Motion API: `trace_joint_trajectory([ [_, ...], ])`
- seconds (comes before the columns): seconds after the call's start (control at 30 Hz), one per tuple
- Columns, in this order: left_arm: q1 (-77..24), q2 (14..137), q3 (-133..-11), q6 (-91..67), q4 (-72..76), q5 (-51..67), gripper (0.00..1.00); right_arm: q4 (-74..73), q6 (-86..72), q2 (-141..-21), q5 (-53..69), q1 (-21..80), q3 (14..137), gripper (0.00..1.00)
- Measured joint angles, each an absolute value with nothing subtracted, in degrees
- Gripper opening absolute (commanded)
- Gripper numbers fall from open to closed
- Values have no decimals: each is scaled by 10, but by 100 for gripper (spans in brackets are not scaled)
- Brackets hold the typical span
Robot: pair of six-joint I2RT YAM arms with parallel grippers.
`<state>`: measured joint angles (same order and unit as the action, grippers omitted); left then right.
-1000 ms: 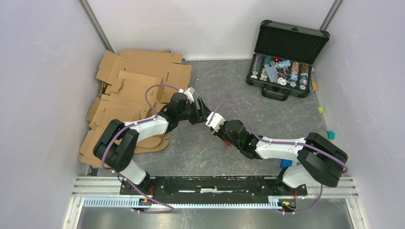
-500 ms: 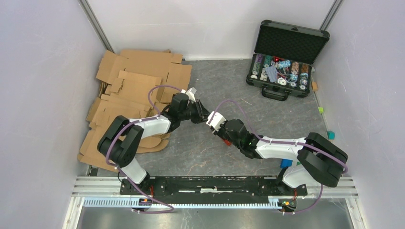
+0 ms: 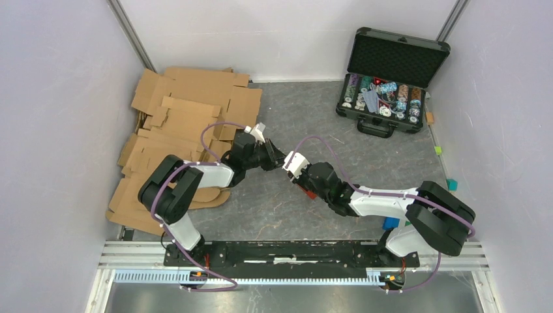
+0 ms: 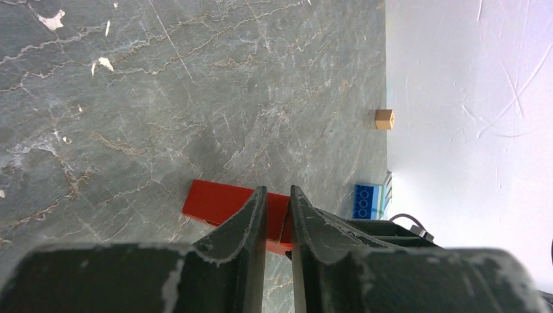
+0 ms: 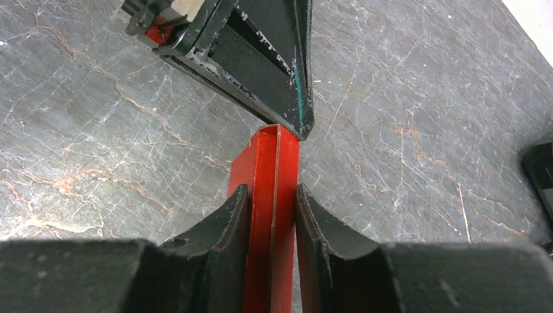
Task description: Fold the paper box
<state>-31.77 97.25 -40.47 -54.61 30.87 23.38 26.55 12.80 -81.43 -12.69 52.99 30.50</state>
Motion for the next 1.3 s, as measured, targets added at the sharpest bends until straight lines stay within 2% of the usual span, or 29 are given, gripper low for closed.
trace_joint_trajectory([
  [0.13,-319,981,-387,-557,358,229,27,265,126,-814,-126,528,305,0],
  [0.2,-319,983,-380,-562,373,226,33,265,126,-814,-125,528,305,0],
  [0.23,-319,983,-380,-562,374,225,38,265,126,-814,-125,528,305,0],
  [0.37,-319,969,-380,-555,335,204,70,265,126,-814,-122,528,305,0],
  [0.43,-318,951,-380,-542,293,186,74,265,126,-813,-120,528,305,0],
  [0.6,-318,905,-399,-519,202,170,74,265,126,-813,-118,527,305,0],
  [0.73,-323,899,-425,-516,190,193,72,266,126,-813,-116,526,305,0],
  [1.0,-326,918,-415,-517,204,217,52,266,126,-813,-113,524,305,0],
  [1.17,-326,940,-397,-530,252,233,36,266,126,-813,-112,524,305,0],
  [1.3,-325,947,-386,-533,281,236,33,266,126,-813,-112,524,305,0],
])
